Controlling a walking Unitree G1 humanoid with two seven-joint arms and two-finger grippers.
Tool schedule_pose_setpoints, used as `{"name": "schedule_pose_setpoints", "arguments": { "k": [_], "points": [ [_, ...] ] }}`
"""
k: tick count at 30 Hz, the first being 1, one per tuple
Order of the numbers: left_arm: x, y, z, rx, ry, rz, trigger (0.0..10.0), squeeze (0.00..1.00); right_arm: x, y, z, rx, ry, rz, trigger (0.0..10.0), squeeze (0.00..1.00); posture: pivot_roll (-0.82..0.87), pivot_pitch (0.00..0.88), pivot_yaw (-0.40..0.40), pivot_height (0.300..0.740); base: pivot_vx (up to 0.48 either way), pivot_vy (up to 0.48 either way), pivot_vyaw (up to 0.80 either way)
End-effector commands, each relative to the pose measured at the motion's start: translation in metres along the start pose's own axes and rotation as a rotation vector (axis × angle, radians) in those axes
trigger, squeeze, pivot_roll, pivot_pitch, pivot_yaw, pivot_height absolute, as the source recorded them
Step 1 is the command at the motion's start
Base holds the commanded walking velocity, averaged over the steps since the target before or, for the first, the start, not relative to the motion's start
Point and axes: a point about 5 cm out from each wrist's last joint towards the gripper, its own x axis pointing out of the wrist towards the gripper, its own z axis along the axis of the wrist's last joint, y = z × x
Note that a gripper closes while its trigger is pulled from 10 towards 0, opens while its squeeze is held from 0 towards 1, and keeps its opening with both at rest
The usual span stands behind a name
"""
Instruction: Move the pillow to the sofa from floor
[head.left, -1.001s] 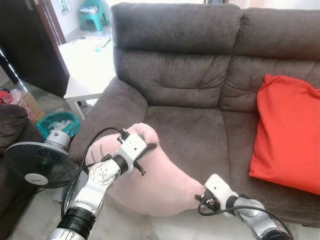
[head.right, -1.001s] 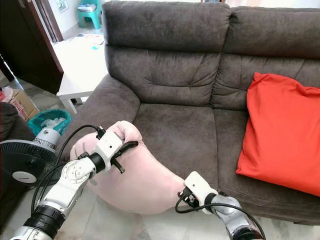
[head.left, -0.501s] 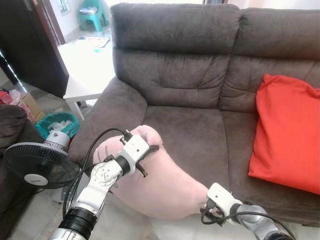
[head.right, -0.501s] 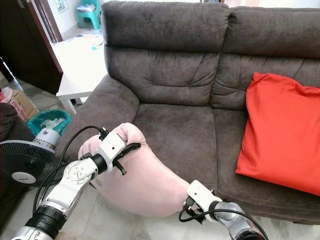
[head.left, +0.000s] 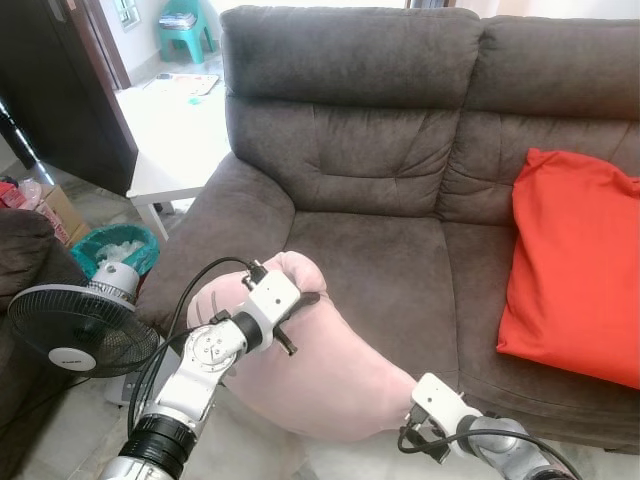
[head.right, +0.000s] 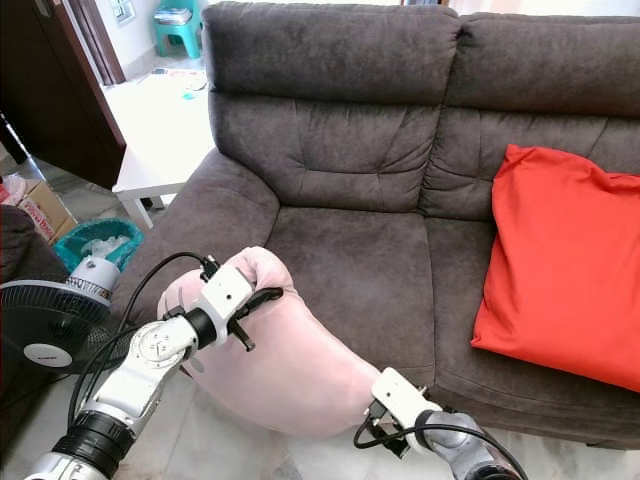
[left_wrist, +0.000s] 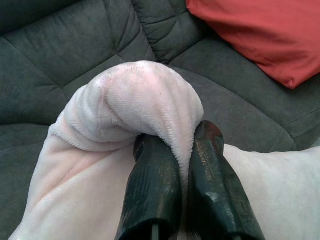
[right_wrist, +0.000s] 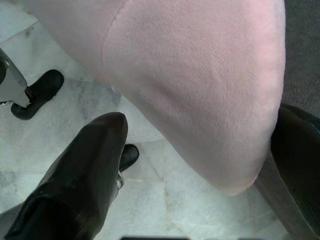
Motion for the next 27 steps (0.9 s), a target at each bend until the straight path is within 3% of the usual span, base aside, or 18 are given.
{"name": "schedule_pose_setpoints", "arguments": {
  "k": [1,2,3,27],
  "points": [
    [0.007,0.0072,0.0272,0.055,-0.108,0.003,10.0,0.0,0.001,0.0008,0.0007,0.022,-0.001,-0.005,4.1,0.0,0.08,0.0,0.001,0.74,0.0,0.0,0.0],
    [0.0084,0.0075,0.0292,0.054,-0.114,0.004,10.0,0.0,0.0022,0.0029,0.002,0.031,-0.008,-0.001,0.8,0.0,0.08,0.0,0.001,0.74,0.0,0.0,0.0],
    [0.0091,0.0074,0.0304,0.053,-0.117,0.004,10.0,0.0,0.0032,0.0048,0.0034,0.035,-0.017,0.004,0.0,0.0,0.08,0.0,0.001,0.74,0.0,0.0,0.0],
    [0.0103,0.0045,0.0289,0.059,-0.111,-0.009,10.0,0.0,0.0035,0.0072,0.0024,0.004,-0.01,0.019,0.0,0.0,0.08,0.0,0.007,0.74,0.0,0.0,0.0]
  ]
}}
